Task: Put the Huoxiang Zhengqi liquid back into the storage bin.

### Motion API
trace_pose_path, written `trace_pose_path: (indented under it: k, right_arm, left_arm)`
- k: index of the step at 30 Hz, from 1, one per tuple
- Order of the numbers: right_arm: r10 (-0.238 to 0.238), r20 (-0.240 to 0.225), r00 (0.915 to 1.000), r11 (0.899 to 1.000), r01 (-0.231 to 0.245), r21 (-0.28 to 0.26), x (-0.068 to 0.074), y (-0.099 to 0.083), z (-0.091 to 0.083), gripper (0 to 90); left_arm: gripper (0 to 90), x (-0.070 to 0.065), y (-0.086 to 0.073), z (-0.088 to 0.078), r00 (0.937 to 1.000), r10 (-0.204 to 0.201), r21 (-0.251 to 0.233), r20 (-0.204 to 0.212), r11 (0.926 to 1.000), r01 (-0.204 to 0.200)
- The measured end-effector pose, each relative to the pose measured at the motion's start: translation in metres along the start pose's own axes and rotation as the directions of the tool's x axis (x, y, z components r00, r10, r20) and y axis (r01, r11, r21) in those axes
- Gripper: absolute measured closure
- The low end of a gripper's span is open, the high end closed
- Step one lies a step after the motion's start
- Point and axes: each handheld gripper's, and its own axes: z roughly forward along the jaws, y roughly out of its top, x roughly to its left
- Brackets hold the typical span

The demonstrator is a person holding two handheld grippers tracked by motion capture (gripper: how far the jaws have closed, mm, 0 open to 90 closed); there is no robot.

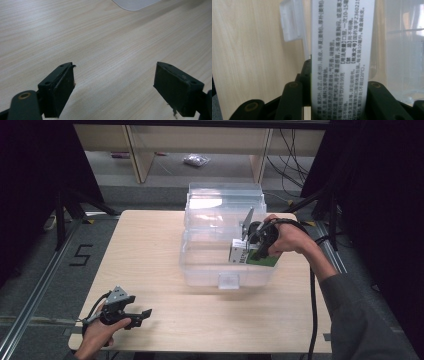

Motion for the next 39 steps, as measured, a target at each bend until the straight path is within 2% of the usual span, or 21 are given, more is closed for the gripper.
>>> trace_pose_path:
  k: [6,7,11,13,14,15,17,18,19,22,24,26,27,29,30,31,32,34,36,38,39]
  right_arm:
    - [0.006,0.000,1.0000,1.000,-0.006,0.012,-0.007,0.001,0.011,64.9]
    - [-0.013,-0.007,0.9999,1.000,0.013,0.004,-0.009,0.001,0.013,64.9]
    - [-0.009,-0.016,0.9998,1.000,0.009,0.008,-0.014,0.000,0.021,64.9]
    - [0.011,-0.016,0.9998,1.000,-0.011,0.020,-0.014,-0.001,0.023,64.9]
    - [-0.010,-0.009,0.9999,1.000,0.010,0.008,-0.017,-0.002,0.026,64.9]
    - [0.005,-0.022,0.9997,1.000,-0.005,0.020,-0.016,-0.002,0.028,64.9]
    - [0.001,-0.025,0.9997,1.000,-0.001,0.019,-0.018,-0.002,0.032,64.9]
    - [0.021,-0.021,0.9995,0.999,-0.021,0.024,-0.018,-0.002,0.033,64.8]
    - [-0.012,-0.032,0.9994,1.000,0.012,0.007,-0.020,-0.003,0.035,64.8]
    - [0.003,-0.043,0.9991,1.000,-0.002,0.026,-0.021,-0.004,0.040,64.8]
    - [0.033,-0.035,0.9988,0.999,-0.032,0.040,-0.020,-0.006,0.041,64.8]
    - [0.029,-0.043,0.9986,0.999,-0.027,0.029,-0.020,-0.007,0.044,64.8]
    - [0.002,-0.050,0.9987,1.000,-0.001,0.016,-0.022,-0.008,0.046,64.8]
    - [0.019,-0.044,0.9988,0.999,-0.018,0.029,-0.021,-0.008,0.047,64.8]
    - [0.002,-0.041,0.9992,1.000,-0.001,0.023,-0.022,-0.008,0.049,64.8]
    - [0.009,-0.050,0.9987,1.000,-0.008,0.023,-0.022,-0.008,0.050,64.8]
    - [-0.018,-0.048,0.9987,1.000,0.019,0.010,-0.023,-0.008,0.052,64.8]
    - [0.029,-0.058,0.9979,0.999,-0.027,0.033,-0.021,-0.009,0.053,64.8]
    - [0.024,-0.063,0.9977,0.999,-0.021,0.042,-0.021,-0.009,0.057,64.7]
    - [-0.010,-0.064,0.9979,1.000,0.012,0.021,-0.023,-0.009,0.060,64.7]
    - [0.008,-0.067,0.9977,1.000,-0.006,0.022,-0.022,-0.009,0.061,64.7]
  left_arm:
    - [16.0,0.000,0.000,0.000,1.0000,0.000,-0.001,0.000,1.0000,0.000]
    - [16.0,-0.001,0.000,0.001,1.0000,-0.002,-0.010,-0.003,0.9999,0.002]
    - [16.0,0.000,0.000,0.000,1.0000,-0.005,-0.005,0.000,1.0000,0.005]
    - [16.1,0.000,0.000,0.000,1.0000,-0.004,-0.006,0.000,1.0000,0.004]
    - [16.0,0.000,0.000,0.000,1.0000,-0.004,-0.006,0.000,1.0000,0.004]
    - [16.0,0.000,0.000,0.000,1.0000,-0.004,-0.005,0.000,1.0000,0.004]
    - [16.0,0.000,0.000,0.000,1.0000,-0.003,-0.005,0.000,1.0000,0.003]
    - [16.0,0.000,0.000,0.000,1.0000,-0.003,-0.005,0.000,1.0000,0.003]
    - [16.0,0.000,0.000,0.000,1.0000,-0.003,-0.004,0.000,1.0000,0.003]
    - [16.0,0.000,0.000,-0.001,1.0000,0.003,0.000,0.000,1.0000,-0.003]
    - [16.0,0.000,0.000,0.000,1.0000,-0.003,-0.004,0.000,1.0000,0.003]
    - [16.1,0.000,0.000,0.000,1.0000,-0.003,-0.004,0.000,1.0000,0.003]
    - [16.0,0.000,0.000,0.000,1.0000,-0.003,-0.004,0.000,1.0000,0.003]
    - [16.0,0.000,0.000,0.000,1.0000,-0.004,-0.006,-0.001,1.0000,0.004]
    - [16.1,0.000,0.000,0.000,1.0000,-0.003,-0.001,-0.001,1.0000,0.003]
    - [16.0,0.000,0.000,0.000,1.0000,-0.004,-0.005,-0.001,1.0000,0.004]
    - [16.0,0.000,0.000,0.000,1.0000,-0.004,-0.004,-0.001,1.0000,0.004]
    - [16.0,0.000,0.000,0.000,1.0000,-0.003,-0.003,-0.001,1.0000,0.003]
    - [16.0,0.000,0.000,0.000,1.0000,-0.003,-0.003,0.000,1.0000,0.003]
    - [16.0,0.000,0.000,0.000,1.0000,-0.003,-0.004,-0.001,1.0000,0.003]
    - [16.0,0.000,0.000,0.000,1.0000,-0.003,-0.004,0.000,1.0000,0.003]
